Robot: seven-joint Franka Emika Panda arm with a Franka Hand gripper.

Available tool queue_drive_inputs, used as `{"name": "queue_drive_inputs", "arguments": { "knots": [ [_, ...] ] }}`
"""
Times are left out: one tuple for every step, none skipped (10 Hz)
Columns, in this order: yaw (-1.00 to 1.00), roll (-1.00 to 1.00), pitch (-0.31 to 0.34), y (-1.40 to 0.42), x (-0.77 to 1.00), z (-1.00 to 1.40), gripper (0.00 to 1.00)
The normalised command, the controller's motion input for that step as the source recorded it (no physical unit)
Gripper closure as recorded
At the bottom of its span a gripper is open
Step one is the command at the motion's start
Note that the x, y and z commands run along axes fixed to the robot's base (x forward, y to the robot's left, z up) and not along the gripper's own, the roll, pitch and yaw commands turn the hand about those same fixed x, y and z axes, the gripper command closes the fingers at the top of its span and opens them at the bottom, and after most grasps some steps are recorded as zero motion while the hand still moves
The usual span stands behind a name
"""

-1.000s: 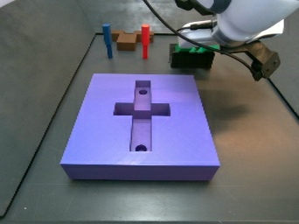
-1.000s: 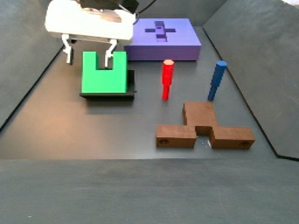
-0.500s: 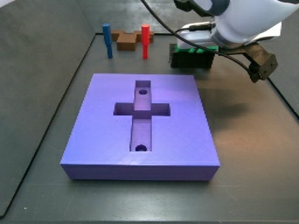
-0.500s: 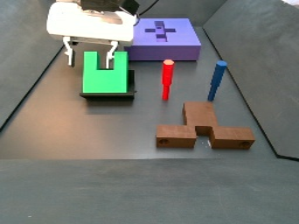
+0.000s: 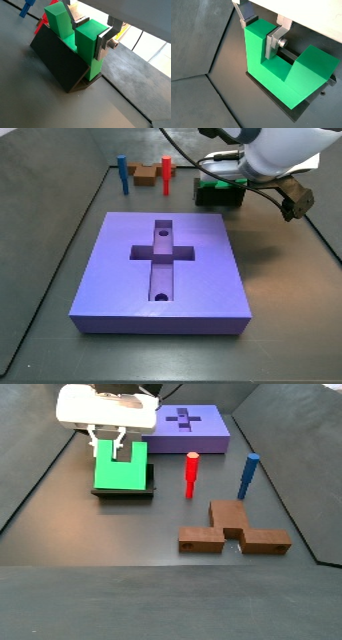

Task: Pick up the green object. Move up. Place the green object on the fixture. Regrasp the green object. Move to above the board. Insert the green object.
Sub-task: Regrasp the green object, then move to above the board.

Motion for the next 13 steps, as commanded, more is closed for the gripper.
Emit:
{"name": "queue_drive_inputs", "arguments": {
  "knots": [
    [0.0,0.0,0.0,0.0,0.0,0.0,1.0],
    [0.0,0.0,0.0,0.0,0.0,0.0,1.0],
    [0.0,0.0,0.0,0.0,0.0,0.0,1.0],
    [0.0,0.0,0.0,0.0,0.0,0.0,1.0],
    [0.0,0.0,0.0,0.0,0.0,0.0,1.0],
    [0.0,0.0,0.0,0.0,0.0,0.0,1.0],
    [0.0,0.0,0.0,0.0,0.0,0.0,1.0],
    [0.0,0.0,0.0,0.0,0.0,0.0,1.0],
    [0.0,0.0,0.0,0.0,0.0,0.0,1.0],
    [0.0,0.0,0.0,0.0,0.0,0.0,1.0],
    [0.0,0.0,0.0,0.0,0.0,0.0,1.0],
    [0.0,0.0,0.0,0.0,0.0,1.4,1.0],
    [0.06,-0.02,0.042,0.02,-0.03,1.4,1.0]
  ]
}}
